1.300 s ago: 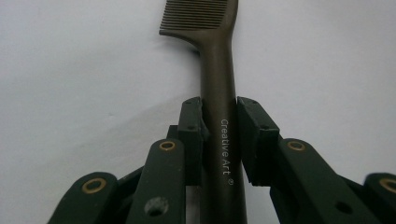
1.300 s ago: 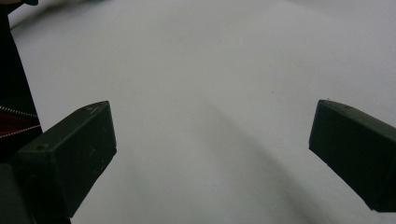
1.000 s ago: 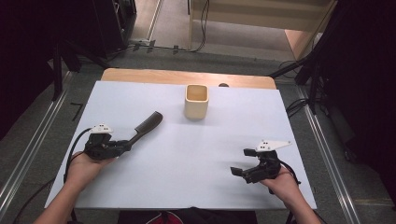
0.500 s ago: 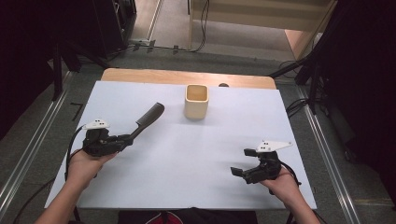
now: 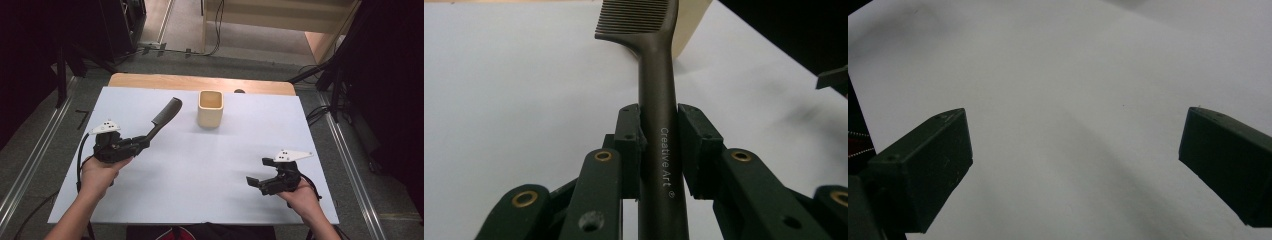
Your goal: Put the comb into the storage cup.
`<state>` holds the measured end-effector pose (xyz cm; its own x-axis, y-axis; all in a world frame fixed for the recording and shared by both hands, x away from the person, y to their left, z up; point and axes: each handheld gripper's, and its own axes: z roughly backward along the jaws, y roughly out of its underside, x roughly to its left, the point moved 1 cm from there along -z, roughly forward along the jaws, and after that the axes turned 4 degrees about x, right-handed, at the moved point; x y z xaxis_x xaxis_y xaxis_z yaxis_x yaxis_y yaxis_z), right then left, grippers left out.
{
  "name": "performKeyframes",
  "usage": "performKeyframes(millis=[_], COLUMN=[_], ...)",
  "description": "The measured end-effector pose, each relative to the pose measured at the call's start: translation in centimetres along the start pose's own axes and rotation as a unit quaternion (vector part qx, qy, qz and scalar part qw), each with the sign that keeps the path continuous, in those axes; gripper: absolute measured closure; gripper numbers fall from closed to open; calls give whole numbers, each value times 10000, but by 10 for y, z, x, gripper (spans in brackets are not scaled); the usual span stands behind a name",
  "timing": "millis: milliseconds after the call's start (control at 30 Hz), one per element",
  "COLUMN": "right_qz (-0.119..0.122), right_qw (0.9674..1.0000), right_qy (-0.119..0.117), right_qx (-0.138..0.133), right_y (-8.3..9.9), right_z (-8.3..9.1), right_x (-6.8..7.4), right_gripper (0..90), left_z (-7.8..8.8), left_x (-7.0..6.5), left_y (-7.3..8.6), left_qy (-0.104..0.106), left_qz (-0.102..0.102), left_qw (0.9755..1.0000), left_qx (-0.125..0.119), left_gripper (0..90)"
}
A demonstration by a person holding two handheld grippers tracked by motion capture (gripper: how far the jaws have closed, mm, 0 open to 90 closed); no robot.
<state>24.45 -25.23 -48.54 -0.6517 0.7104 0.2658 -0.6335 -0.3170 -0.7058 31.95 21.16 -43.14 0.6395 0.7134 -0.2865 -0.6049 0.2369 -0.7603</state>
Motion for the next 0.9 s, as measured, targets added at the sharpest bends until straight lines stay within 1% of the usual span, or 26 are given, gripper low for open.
performKeyframes(millis=[67,100,133,200,233,333,367,400,433,467,533,600,633,733,767,800,867,900], right_qz=[-12,-8,-12,-18,-18,-20,-47,-95,-119,-121,-154,-214,-233,-242,-243,-267,-265,-285], right_qw=[10000,10000,10000,10000,10000,10000,10000,9999,9998,9998,9996,9993,9992,9989,9989,9987,9985,9984], right_qy=[-12,-17,-17,-18,-18,9,20,22,8,31,74,116,137,174,183,190,205,207], right_qx=[-7,-22,-27,-25,-31,-48,-82,-113,-133,-179,-221,-268,-302,-349,-359,-380,-426,-436], right_y=[0,0,0,0,0,-1,-1,-2,-2,-3,-5,-6,-6,-8,-9,-10,-11,-12], right_z=[0,0,0,0,0,0,0,0,1,1,3,4,4,6,7,7,8,8], right_x=[0,0,1,1,1,2,3,3,3,3,4,4,5,6,6,7,8,9], right_gripper=[0,0,0,0,0,0,0,0,0,0,0,0,0,0,0,0,0,0], left_z=[-1,-2,-3,-5,-6,-8,-9,-9,-10,-11,-15,-17,-19,-23,-25,-27,-32,-35], left_x=[-4,-6,-8,-11,-13,-17,-19,-20,-22,-23,-26,-28,-30,-35,-37,-39,-43,-45], left_y=[-3,-4,-5,-7,-8,-10,-12,-13,-14,-15,-16,-17,-18,-20,-21,-21,-23,-24], left_qy=[27,36,81,93,65,89,128,116,146,138,196,231,217,264,314,309,367,421], left_qz=[-23,-1,-4,-15,-25,6,-9,4,20,15,39,52,38,20,23,6,-13,-5], left_qw=[10000,10000,9999,9999,9999,9997,9996,9995,9994,9993,9990,9990,9990,9987,9986,9986,9985,9983], left_qx=[-48,-74,-83,-106,-130,-230,-262,-296,-328,-348,-391,-386,-393,-432,-434,-430,-404,-395], left_gripper=[736,736,736,736,736,736,736,736,736,736,736,736,736,736,736,736,736,736])
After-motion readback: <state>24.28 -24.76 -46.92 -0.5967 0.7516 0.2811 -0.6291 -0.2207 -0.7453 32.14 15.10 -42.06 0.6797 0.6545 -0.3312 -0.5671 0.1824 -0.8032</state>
